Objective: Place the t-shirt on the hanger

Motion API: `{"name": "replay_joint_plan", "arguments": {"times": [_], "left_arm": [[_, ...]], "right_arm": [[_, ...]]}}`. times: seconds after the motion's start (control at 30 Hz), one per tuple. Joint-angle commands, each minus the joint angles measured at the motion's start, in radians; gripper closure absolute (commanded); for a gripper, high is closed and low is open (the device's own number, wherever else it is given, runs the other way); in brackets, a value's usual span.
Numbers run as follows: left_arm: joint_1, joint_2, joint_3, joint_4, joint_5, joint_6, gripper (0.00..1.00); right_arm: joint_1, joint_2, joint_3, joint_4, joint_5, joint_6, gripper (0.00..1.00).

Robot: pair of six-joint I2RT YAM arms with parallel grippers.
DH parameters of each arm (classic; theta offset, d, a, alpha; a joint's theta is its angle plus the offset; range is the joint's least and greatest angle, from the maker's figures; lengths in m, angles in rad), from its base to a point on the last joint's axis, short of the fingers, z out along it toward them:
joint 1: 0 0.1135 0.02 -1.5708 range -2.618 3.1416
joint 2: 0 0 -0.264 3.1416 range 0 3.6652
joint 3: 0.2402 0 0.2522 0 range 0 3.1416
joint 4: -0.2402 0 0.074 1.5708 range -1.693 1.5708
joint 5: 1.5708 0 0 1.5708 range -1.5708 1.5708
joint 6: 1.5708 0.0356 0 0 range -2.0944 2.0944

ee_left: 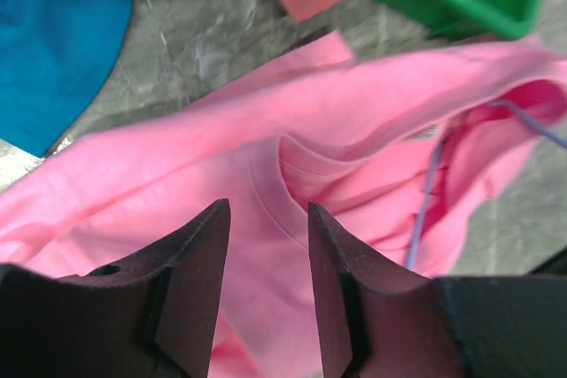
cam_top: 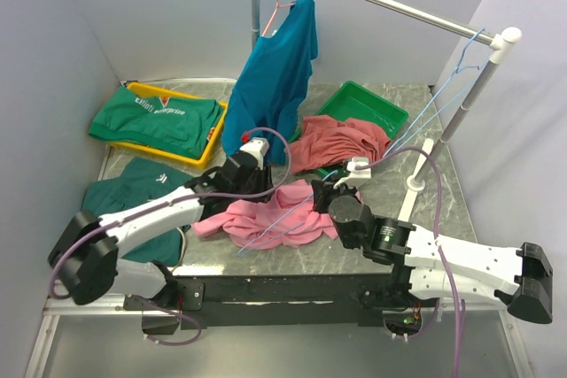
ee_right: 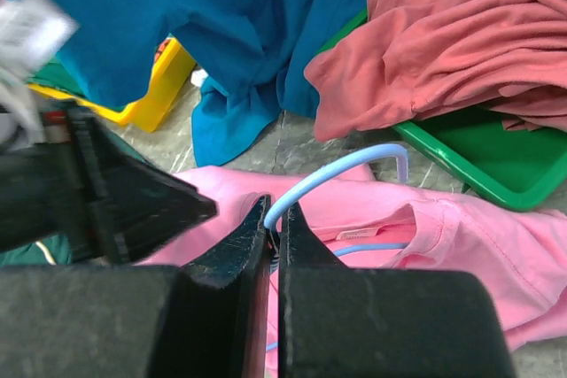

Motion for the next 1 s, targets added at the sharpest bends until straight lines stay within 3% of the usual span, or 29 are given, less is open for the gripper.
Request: {"name": "replay_joint_plan", "arguments": {"times": [0.0,0.47,0.67,0.8,0.97], "left_arm": [[-0.001,0.072,0.083,-0.013,0.013,0.001,0.53],[-0.009,0.237,0.115,0.023,-0.003,-0.001,0.59],[-0.012,0.215,0.086,0.052,0.009,0.013,0.74],[-0.011,0.162,0.032,0.078,0.006,0.018,0.91],[-0.003,0.109,0.004,0.084,0.035,0.022,0.91]], "right_arm": [[0.014,0.023,0.028,-0.017,0.042,0.069,1.00],[0.035,0.051,0.077,-0.084,0.088,0.115,1.00],[0.043,0.071,0.099,-0.103,0.100,0.132,1.00],[0.049,0.100,0.137,-0.142,0.130,0.159,1.00],[0.057,0.125,0.157,-0.173,0.147,0.182,1.00]]}}
